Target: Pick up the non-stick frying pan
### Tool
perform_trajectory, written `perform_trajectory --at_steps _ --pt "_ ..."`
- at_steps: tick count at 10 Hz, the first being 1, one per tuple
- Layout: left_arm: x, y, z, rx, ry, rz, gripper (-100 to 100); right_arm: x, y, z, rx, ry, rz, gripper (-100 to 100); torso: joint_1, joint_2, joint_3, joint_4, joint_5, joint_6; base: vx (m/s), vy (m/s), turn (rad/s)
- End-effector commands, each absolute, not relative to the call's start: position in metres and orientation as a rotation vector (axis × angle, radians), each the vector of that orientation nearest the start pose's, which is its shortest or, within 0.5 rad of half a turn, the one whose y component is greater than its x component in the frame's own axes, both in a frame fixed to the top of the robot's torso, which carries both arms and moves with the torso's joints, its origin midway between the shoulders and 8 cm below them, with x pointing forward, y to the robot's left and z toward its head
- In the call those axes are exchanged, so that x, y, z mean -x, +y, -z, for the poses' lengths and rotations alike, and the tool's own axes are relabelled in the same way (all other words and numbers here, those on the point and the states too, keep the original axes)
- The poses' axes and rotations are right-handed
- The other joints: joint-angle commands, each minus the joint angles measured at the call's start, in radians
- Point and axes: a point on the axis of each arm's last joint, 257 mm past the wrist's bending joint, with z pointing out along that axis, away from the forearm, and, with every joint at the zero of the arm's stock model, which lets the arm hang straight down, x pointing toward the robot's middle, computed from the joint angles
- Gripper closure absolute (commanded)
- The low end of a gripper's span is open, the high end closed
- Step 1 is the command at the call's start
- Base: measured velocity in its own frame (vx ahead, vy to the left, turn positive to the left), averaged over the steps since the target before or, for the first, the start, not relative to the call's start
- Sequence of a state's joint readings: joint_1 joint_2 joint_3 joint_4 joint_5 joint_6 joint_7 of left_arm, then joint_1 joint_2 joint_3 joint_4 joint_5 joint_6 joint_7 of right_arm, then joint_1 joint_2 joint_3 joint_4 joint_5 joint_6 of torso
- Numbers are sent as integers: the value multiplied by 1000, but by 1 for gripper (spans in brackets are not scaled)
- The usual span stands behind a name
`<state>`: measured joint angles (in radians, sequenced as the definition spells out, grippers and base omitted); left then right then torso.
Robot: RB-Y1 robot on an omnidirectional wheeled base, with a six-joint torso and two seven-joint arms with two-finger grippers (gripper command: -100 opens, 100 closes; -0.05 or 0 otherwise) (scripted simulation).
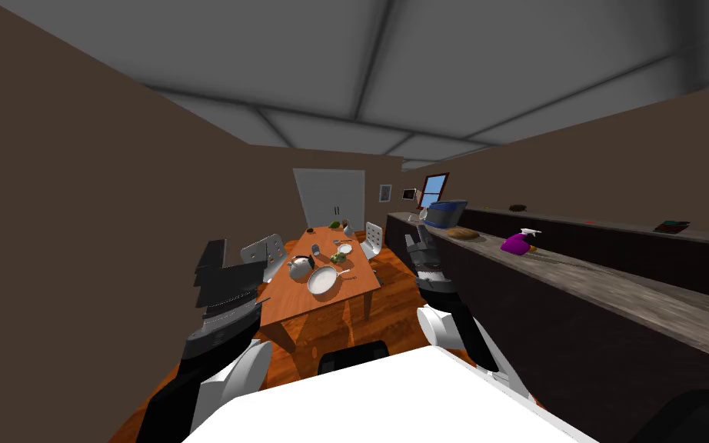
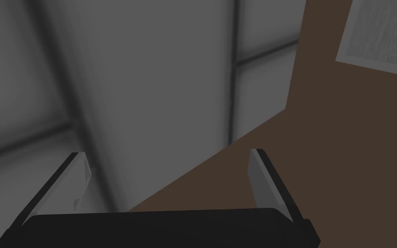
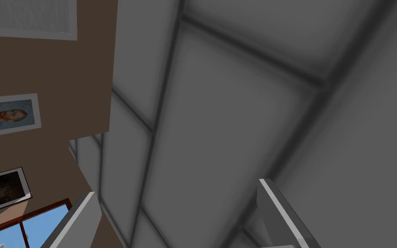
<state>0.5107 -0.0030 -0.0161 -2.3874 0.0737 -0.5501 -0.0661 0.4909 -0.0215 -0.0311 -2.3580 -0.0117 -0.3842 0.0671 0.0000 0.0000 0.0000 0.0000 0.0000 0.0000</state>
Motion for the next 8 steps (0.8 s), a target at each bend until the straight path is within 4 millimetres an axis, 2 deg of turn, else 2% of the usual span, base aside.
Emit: perform_trajectory --at_steps 1,5,6,8 --pt "-316 275 -72 559 507 1338 -100 -346 -287 -41 -643 657 -1214 0 0 0 0 0 0 0 -20 -13 57" --pt "-350 269 -46 580 621 1361 -100 -346 -287 -41 -643 657 -1214 0 -3 3 2 1 -1 0 -48 -44 112" --pt "-350 269 -46 580 621 1361 -100 -346 -287 -41 -643 657 -1214 0 -4 4 2 1 -1 0 -49 -40 51" --pt "-375 270 -26 613 684 1367 -100 -346 -287 -41 -643 657 -1214 0 -2 3 2 1 0 0 -46 -50 141"
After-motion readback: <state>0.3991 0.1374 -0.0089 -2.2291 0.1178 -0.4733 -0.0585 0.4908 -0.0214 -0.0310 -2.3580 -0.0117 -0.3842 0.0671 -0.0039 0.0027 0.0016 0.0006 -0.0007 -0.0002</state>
